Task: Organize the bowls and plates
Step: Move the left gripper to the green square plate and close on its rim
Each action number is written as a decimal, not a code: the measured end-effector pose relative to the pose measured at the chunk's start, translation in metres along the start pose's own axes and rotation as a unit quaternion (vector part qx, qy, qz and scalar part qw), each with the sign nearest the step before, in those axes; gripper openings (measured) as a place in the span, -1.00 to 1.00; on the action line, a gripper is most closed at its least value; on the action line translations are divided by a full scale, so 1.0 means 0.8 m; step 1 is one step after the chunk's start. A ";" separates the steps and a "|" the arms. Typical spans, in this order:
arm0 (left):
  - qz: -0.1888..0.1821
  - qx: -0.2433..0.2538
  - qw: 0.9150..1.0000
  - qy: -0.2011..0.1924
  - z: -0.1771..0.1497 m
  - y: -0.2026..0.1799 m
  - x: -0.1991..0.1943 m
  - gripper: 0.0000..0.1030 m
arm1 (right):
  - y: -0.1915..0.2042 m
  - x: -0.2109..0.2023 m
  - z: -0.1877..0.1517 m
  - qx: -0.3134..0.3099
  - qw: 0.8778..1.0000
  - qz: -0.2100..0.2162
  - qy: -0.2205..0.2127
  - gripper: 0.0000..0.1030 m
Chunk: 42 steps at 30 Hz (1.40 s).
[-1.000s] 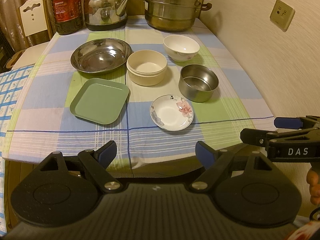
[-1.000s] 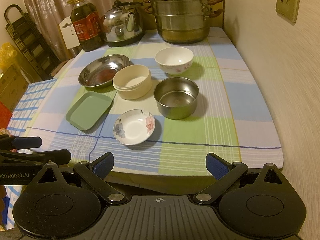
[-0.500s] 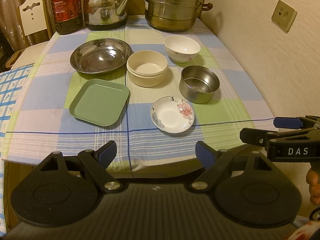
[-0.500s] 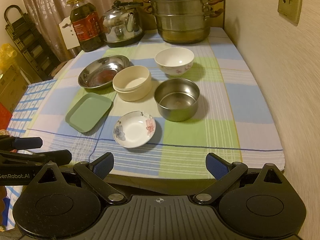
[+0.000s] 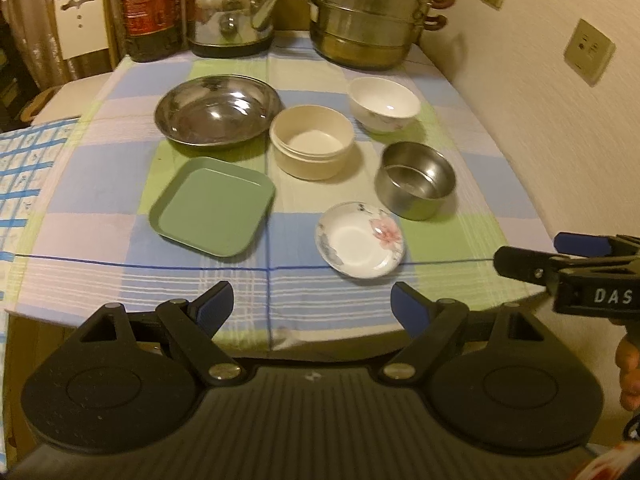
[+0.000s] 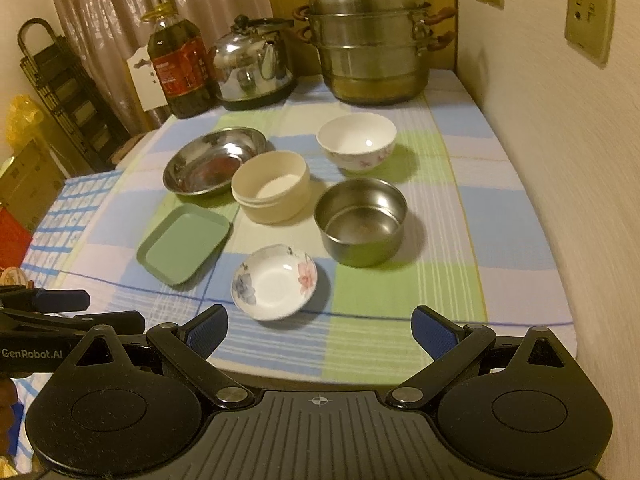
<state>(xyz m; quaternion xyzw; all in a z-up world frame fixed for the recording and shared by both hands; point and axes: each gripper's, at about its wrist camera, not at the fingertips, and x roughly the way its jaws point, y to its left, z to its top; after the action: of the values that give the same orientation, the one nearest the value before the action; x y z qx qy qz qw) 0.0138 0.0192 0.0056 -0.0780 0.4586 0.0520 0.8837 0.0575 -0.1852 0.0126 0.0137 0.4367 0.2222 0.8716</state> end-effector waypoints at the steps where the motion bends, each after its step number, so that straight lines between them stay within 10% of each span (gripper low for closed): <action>1: 0.007 0.000 1.000 -0.002 0.001 0.003 0.001 0.65 | 0.002 0.002 0.002 -0.001 1.000 0.003 -0.003 0.91; 11: 0.043 -0.007 0.999 -0.002 0.020 0.065 0.030 0.60 | 0.032 0.042 0.021 0.004 0.999 0.043 -0.021 0.90; 22: 0.035 0.027 0.999 0.020 0.063 0.156 0.097 0.39 | 0.094 0.136 0.052 0.033 0.997 0.066 0.014 0.46; 42: -0.026 0.100 0.991 0.083 0.117 0.244 0.226 -0.01 | 0.156 0.273 0.076 0.089 0.993 0.019 0.080 0.14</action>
<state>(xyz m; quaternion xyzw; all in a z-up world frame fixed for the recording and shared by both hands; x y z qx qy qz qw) 0.1608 0.2317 -0.1069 -0.0054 0.5311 -0.0234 0.8470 0.1709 0.0249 -0.0871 0.0816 0.5229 0.1996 0.8247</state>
